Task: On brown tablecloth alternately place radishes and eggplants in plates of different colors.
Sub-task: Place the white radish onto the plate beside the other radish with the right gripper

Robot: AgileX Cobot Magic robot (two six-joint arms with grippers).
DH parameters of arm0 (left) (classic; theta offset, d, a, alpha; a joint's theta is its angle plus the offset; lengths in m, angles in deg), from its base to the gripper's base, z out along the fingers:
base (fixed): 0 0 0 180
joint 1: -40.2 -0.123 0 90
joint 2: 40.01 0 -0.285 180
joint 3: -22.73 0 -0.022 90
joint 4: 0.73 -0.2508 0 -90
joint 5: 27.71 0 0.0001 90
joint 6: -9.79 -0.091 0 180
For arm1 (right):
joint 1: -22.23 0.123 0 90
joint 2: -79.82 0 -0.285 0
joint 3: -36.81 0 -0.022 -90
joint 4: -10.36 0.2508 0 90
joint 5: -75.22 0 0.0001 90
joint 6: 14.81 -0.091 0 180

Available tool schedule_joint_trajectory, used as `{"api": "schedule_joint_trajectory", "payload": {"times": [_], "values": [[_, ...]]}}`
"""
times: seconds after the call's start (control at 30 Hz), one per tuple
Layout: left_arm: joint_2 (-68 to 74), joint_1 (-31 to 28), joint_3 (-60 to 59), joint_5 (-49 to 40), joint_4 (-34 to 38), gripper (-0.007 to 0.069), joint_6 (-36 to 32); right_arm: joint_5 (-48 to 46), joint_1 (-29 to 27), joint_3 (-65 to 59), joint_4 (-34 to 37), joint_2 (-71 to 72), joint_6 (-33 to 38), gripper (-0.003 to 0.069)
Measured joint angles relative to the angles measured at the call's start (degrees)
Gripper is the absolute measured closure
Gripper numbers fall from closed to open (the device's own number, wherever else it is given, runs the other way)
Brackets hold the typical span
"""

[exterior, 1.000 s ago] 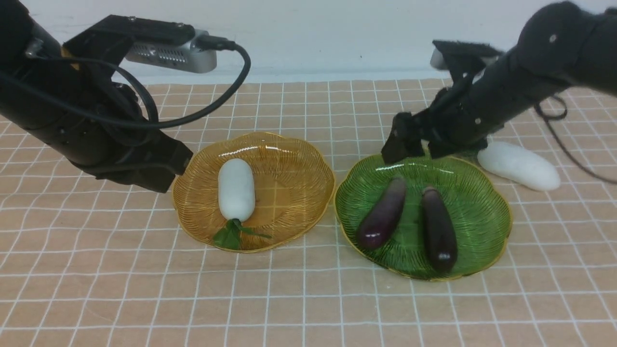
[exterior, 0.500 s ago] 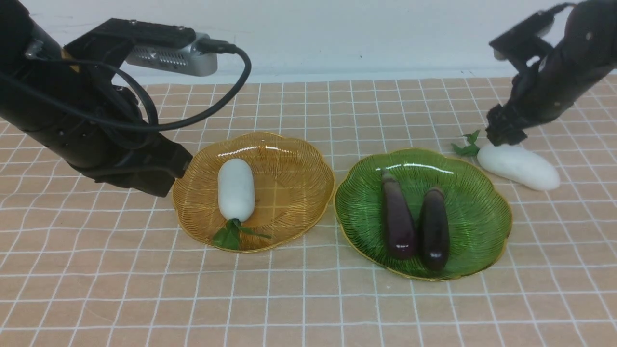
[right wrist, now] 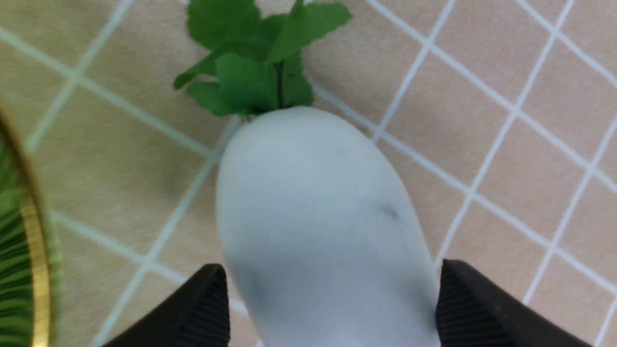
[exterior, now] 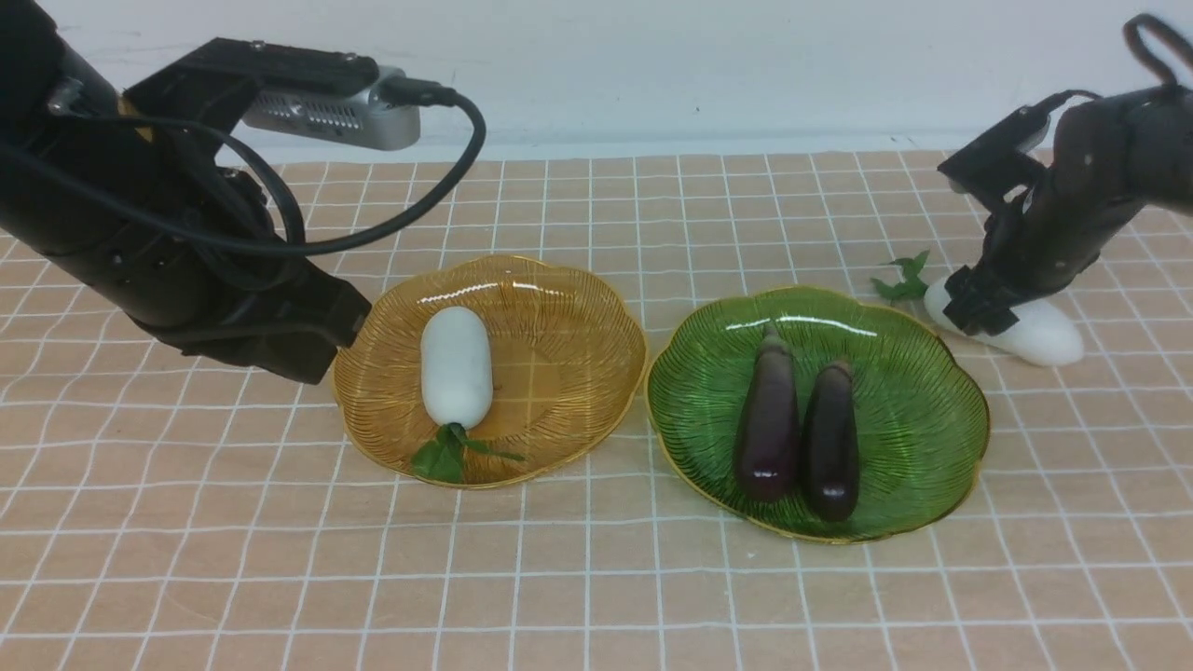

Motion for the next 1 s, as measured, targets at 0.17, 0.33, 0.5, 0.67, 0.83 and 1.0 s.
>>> {"api": "schedule_joint_trajectory", "payload": {"times": [0.17,0.33,0.5,0.67,0.83,1.0], "values": [[0.0,0.0,0.0,-0.2,0.0,0.0628,0.0,2.0,-0.4,0.4,-1.2,-1.2,0.0,0.0141],[0.0,0.0,0.0,-0.2,0.0,0.0628,0.0,4.9,-0.9,0.8,-3.6,-3.4,0.0,0.0141],[0.0,0.0,0.0,-0.2,0.0,0.0628,0.0,5.0,-1.3,1.0,-4.5,-4.1,-1.8,0.0196],[0.0,0.0,0.0,-0.2,0.0,0.0628,0.0,-10.1,-1.1,7.2,2.7,-0.1,-10.6,0.0196],[0.0,0.0,0.0,1.5,0.0,0.0628,0.0,-17.4,0.1,13.7,23.3,8.4,-12.4,0.0196],[0.0,0.0,0.0,2.3,0.3,0.0628,0.0,-18.5,6.2,14.3,37.8,9.5,-10.2,0.0196]]}}
